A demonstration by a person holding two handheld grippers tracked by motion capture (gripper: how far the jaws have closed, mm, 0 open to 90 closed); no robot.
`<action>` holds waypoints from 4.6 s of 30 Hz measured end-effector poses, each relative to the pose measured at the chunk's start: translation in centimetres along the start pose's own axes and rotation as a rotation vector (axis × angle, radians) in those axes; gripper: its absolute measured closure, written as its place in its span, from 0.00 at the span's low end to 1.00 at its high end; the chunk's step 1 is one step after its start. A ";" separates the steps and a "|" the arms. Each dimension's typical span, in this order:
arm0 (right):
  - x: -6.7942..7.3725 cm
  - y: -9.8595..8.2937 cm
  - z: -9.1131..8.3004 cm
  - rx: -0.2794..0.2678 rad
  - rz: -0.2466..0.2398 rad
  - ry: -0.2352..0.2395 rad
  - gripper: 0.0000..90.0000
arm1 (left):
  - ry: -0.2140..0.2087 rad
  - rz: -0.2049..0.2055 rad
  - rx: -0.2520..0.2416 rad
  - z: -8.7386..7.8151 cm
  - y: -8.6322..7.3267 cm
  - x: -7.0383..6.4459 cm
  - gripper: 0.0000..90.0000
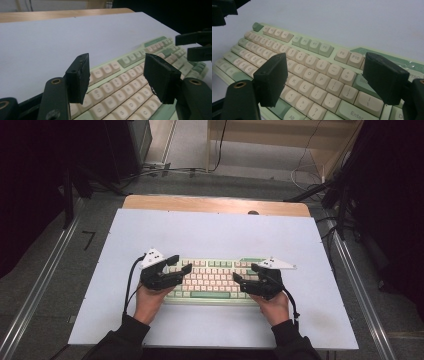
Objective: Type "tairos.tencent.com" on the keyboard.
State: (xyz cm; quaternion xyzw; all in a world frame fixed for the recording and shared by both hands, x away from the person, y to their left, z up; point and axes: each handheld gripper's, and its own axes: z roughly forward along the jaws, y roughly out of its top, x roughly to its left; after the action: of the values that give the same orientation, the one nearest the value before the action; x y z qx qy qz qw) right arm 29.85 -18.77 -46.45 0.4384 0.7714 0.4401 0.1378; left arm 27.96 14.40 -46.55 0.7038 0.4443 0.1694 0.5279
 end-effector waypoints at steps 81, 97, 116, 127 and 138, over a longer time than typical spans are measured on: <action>0.9 1.1 2.2 0.034 -0.026 0.061 0.97 | 0.089 -0.067 -0.014 -2.8 -2.4 1.5 0.45; 0.3 1.7 0.7 -0.005 -0.019 0.079 0.31 | 0.066 -0.056 -0.012 -2.4 -2.4 1.3 0.50; -0.9 0.8 -0.7 -0.012 0.013 0.028 0.27 | -0.031 0.078 0.101 -0.1 -1.5 -0.8 1.00; -1.3 0.4 -1.2 -0.013 0.021 0.012 0.27 | -0.011 0.075 0.250 1.6 -2.0 -0.9 1.00; -1.2 0.3 -1.0 -0.008 0.018 0.016 0.27 | -0.006 0.084 0.275 1.9 -2.1 -1.2 1.00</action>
State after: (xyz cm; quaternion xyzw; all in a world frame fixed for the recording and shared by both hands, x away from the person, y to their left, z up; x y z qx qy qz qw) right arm 30.12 -20.18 -45.81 0.4412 0.7669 0.4477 0.1295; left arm 27.69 12.46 -48.91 0.7878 0.4320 0.1268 0.4203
